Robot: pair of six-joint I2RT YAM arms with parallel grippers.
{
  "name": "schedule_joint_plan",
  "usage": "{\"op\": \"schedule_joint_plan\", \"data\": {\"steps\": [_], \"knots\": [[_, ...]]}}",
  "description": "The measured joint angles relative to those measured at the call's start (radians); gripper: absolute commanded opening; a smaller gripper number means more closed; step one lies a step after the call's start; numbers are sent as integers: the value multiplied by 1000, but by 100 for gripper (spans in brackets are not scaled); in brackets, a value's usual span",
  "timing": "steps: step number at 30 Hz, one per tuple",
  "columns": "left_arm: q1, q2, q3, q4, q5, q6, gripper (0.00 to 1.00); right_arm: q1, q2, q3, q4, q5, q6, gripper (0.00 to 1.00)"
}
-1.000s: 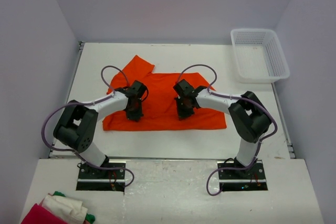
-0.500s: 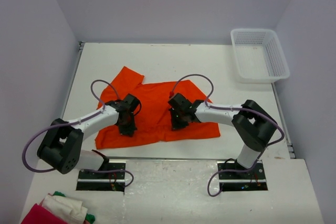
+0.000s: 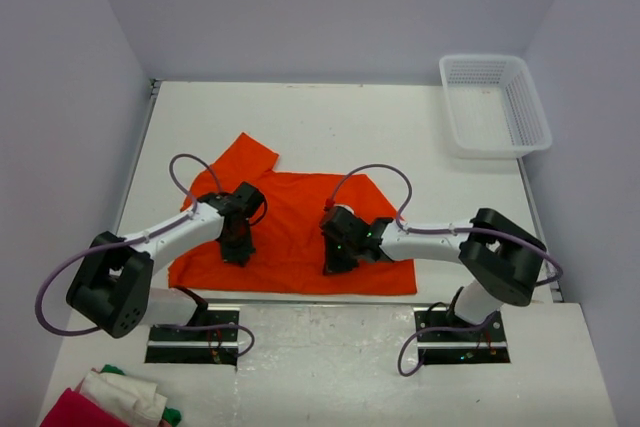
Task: Fold and stack the t-shirts
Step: Fold the flattened tshirt in 1/3 of the way
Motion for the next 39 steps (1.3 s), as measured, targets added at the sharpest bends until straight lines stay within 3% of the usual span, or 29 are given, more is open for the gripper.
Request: {"op": "schedule_joint_plan", "data": {"steps": [8, 13, 14, 17, 21, 24, 31, 39], "knots": [[0, 23, 29, -10, -43, 2, 0, 18, -95, -62, -86, 28, 15, 2], [-9, 18, 82, -63, -86, 1, 0, 34, -99, 16, -253, 101, -65, 35], [-14, 13, 101, -76, -98, 1, 0, 35, -102, 46, -298, 116, -82, 49], [-29, -11, 179, -109, -125, 2, 0, 29, -116, 196, -435, 175, -138, 59], [-34, -6, 294, -122, -141, 24, 0, -53, -118, 387, -514, 211, -197, 62], [-34, 37, 367, -114, -146, 59, 0, -217, -95, 500, -536, 212, -266, 61], [-35, 197, 418, -45, -89, 150, 0, -581, 188, 715, -605, 168, -492, 54], [-39, 306, 506, 10, -27, 226, 0, -744, 387, 841, -692, 9, -649, 59]]}}
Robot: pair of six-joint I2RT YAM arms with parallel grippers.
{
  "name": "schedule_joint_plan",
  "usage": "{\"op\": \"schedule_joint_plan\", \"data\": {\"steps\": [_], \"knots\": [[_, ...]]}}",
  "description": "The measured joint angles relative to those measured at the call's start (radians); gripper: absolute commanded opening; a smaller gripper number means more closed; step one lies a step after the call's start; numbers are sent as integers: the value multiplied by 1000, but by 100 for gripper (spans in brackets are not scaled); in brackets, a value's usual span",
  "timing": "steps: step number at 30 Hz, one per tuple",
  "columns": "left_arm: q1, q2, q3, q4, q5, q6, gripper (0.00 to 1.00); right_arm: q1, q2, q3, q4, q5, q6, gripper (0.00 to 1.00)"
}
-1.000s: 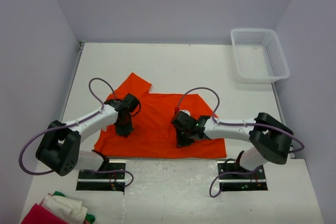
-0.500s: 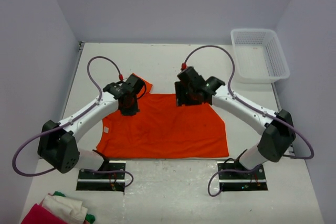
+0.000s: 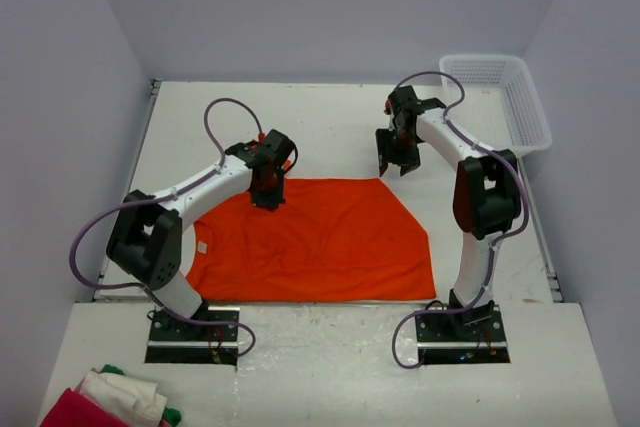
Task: Fold and stack the t-shirts
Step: Fold the flattened tshirt in 1/3 of the way
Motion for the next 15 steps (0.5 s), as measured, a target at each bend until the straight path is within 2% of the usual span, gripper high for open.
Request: {"op": "schedule_joint_plan", "data": {"steps": [9, 15], "knots": [[-1, 71, 49, 28, 19, 48, 0, -34, 70, 12, -8, -163, -68, 57], [-1, 121, 65, 29, 39, 51, 0, -31, 103, 3, -8, -194, -82, 56]]}}
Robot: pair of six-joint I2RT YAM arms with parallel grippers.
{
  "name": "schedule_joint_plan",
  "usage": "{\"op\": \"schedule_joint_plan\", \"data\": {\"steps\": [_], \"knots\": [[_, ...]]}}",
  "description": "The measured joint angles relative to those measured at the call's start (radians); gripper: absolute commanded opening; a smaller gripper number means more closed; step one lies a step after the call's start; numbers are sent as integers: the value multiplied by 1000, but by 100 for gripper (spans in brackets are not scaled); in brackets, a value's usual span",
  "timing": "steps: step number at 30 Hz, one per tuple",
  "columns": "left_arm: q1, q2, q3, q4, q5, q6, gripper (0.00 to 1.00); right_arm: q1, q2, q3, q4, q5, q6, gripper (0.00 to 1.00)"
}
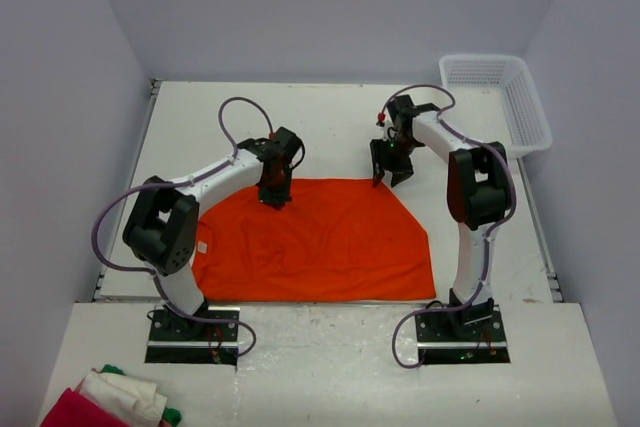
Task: Fold and stack the t-shirts
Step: Grap the side of the flattened tshirt furthest away from the robot with both arms
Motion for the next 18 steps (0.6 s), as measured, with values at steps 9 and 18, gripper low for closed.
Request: {"op": "schedule_joint_plan", "data": {"steps": [9, 18], "knots": [[0, 0, 34, -2, 4, 14, 0, -11, 61, 55, -33, -28, -1, 54], [0, -4, 34, -5, 3, 22, 0, -13, 87, 72, -68, -100, -8, 36]]}}
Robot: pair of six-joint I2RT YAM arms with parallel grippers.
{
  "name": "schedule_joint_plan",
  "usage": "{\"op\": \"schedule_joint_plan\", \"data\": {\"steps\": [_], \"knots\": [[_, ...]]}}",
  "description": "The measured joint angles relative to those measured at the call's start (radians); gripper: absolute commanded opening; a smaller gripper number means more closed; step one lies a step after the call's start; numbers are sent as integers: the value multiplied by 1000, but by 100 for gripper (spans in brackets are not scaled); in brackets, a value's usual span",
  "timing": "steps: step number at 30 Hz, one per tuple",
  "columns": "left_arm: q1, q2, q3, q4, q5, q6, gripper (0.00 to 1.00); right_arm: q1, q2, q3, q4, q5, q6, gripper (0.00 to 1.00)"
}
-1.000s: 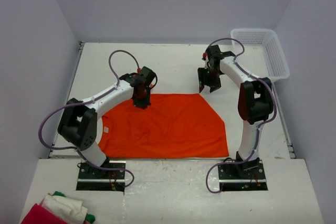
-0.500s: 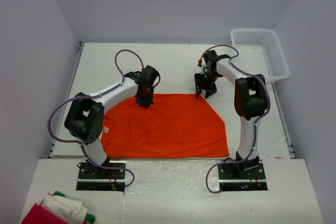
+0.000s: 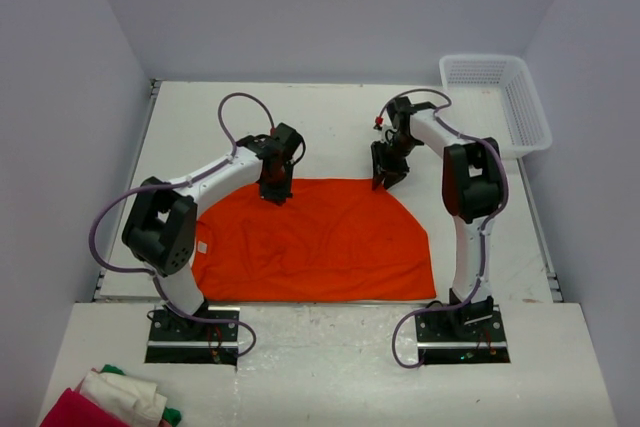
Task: Fold and stack the t-shirts
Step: Grap the side of the flattened tshirt furthest away from the robot with both arms
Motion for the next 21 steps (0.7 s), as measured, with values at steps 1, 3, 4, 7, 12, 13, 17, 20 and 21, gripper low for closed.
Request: {"op": "schedule_joint_plan", "data": {"steps": [1, 3, 4, 7, 12, 13, 17, 20, 21], "knots": [[0, -1, 0, 0, 0, 0, 0, 0, 3, 0, -1, -3, 0, 32], [0, -2, 0, 0, -1, 0, 0, 0, 15, 0, -2, -2, 2, 19], [0, -2, 0, 0, -2, 0, 0, 0, 20, 0, -2, -2, 6, 16], [0, -2, 0, -2, -9, 3, 0, -1, 28, 0, -1, 7, 20, 10], [0, -2, 0, -4, -13, 10, 0, -1, 28, 32, -1, 40, 50, 0], [0, -2, 0, -4, -13, 10, 0, 0, 28, 43, -1, 53, 54, 0], [0, -4, -7, -3, -13, 10, 0, 9, 28, 94, 5, 104, 69, 0], [0, -10, -19, -3, -13, 10, 0, 27, 24, 105, 11, 150, 68, 0], [0, -13, -23, -3, -13, 10, 0, 38, 21, 105, 9, 168, 68, 0]]}}
